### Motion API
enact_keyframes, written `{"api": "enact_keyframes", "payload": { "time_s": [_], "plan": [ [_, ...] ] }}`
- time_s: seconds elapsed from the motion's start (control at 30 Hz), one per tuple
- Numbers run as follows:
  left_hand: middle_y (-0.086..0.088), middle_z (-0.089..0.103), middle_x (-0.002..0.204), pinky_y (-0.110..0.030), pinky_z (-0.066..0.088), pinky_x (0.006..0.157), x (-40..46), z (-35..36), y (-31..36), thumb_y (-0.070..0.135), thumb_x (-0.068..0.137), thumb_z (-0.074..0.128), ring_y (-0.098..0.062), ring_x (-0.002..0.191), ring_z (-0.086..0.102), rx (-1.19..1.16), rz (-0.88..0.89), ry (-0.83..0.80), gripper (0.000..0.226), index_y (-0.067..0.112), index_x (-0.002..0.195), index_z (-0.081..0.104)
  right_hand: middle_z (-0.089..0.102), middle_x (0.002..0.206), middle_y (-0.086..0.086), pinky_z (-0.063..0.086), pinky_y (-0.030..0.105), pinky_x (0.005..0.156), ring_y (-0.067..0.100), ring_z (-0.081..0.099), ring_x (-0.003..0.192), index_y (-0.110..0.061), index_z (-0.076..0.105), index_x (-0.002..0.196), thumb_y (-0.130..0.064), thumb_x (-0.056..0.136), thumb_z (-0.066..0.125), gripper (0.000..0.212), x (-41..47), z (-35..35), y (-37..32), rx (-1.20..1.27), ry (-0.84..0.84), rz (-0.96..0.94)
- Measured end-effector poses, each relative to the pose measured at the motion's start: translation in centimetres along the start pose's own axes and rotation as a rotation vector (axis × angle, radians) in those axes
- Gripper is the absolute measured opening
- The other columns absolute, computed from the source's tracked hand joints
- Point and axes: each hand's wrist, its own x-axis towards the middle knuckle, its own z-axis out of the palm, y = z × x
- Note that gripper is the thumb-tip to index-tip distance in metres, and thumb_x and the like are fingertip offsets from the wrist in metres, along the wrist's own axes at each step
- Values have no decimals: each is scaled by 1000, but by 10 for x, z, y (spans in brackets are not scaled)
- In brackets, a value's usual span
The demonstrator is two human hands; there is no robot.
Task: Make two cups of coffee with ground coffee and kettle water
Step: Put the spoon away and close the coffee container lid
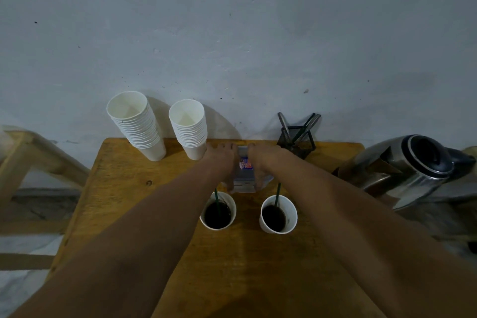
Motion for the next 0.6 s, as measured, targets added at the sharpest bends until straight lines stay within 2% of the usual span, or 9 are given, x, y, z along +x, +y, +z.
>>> {"api": "enact_keyframes", "payload": {
  "time_s": [0.07,0.17,0.3,0.43,0.6],
  "plan": [
    [-12,44,140,-52,41,101,1,-4,2,53,52,88,-31,125,46,33,-19,-29,120,7,144,27,44,141,18,46,51,101,38,46,129,-1,24,148,-31,65,90,111,2,4,-3,-41,3,44],
    [-15,40,144,-58,37,103,2,-8,6,57,55,85,-34,130,42,113,-34,-55,122,5,148,24,36,145,21,42,54,103,42,40,133,3,16,149,-30,67,89,114,5,9,-7,-85,35,73],
    [-17,33,148,-62,31,105,0,-9,12,62,55,82,-36,135,34,200,-54,-50,126,6,149,20,36,143,25,42,56,103,44,39,132,5,20,146,-27,72,86,104,7,17,-10,-77,89,88],
    [-17,37,146,-62,32,105,-4,-10,14,60,60,81,-36,134,37,241,-58,-20,116,7,147,25,41,138,22,45,54,100,40,44,128,2,25,142,-31,61,93,111,8,20,-9,-104,112,60],
    [-15,37,147,-60,31,108,-5,-10,12,56,62,82,-35,135,38,232,-63,-16,116,6,148,21,41,138,22,47,55,100,42,45,128,1,27,142,-27,66,90,104,11,20,-10,-76,121,73]
  ]
}}
